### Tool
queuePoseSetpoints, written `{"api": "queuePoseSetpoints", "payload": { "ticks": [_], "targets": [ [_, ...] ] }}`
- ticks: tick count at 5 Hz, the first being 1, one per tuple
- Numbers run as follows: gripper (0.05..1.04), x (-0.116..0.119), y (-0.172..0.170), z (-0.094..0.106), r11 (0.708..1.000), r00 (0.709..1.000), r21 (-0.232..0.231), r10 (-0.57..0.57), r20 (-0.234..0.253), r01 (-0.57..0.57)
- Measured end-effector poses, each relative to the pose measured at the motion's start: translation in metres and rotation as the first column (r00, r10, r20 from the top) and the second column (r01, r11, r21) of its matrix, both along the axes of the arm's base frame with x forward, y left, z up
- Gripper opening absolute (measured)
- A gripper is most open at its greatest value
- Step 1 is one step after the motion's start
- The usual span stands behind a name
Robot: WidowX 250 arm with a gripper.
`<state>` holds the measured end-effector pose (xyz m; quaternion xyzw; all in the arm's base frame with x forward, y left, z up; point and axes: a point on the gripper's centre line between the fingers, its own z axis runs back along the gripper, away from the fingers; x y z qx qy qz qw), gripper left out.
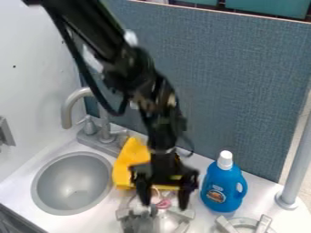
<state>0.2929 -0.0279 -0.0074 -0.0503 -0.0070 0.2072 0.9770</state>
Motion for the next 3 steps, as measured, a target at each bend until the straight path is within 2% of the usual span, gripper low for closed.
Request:
{"api": "queuePoseSetpoints", "payload": {
  "ticks": [1,2,3],
  "targets": [
    [1.002,-0.005,-0.011,0.016,0.999,0.999,0.005,-0.048,0.009,0.048],
    [1.002,-0.032,-0.042,0.034,0.986,0.986,-0.026,-0.167,0.017,0.167],
    [1.002,-0.055,-0.072,0.029,0.963,0.962,-0.042,-0.268,-0.058,0.266]
  ]
}}
